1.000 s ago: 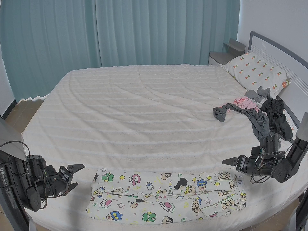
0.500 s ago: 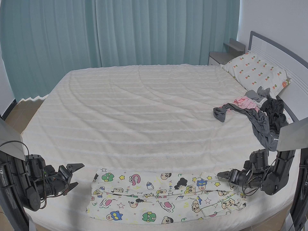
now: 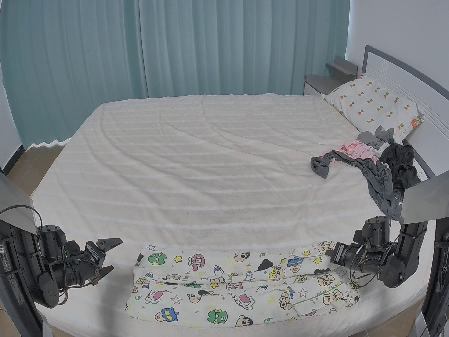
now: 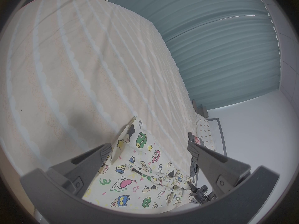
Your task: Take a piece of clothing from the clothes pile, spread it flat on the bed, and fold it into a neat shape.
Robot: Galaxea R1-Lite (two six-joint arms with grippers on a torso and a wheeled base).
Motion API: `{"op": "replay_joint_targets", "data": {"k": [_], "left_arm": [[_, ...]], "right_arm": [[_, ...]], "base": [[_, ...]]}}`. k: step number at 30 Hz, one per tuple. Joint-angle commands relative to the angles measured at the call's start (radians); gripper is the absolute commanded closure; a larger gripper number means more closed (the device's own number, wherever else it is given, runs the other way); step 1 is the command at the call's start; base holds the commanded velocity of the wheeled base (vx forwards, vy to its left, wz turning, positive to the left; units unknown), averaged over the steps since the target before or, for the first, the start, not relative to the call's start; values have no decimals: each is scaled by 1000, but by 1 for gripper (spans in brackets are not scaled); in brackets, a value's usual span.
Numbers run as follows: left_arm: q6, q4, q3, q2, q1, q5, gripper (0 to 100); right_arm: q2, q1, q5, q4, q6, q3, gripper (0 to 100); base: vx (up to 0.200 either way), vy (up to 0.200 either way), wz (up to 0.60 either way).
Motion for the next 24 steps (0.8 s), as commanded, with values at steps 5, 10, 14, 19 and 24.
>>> {"op": "replay_joint_targets", "data": {"k": [5,10,14,19,24], "left_arm": [[0,-18,18,1,0,1,0],[0,-18,16,1,0,-1,0],[0,-18,16,1,-1,-1,0],[2,-18,16,3,-1,-1,0],[2,-18,18,3,-3,-1,0]], "right_arm": [[-1,5,3,-36,-39,-3,100],[11,-2,12,-32,-80,-26,100],[63,-6,25,-24,-103,-71,100],[112,-9,26,-24,-120,-89,0],[106,-29,17,-22,-122,-94,0]], "base": [[0,0,0],[0,0,0],[0,0,0],[0,0,0],[0,0,0]]}}
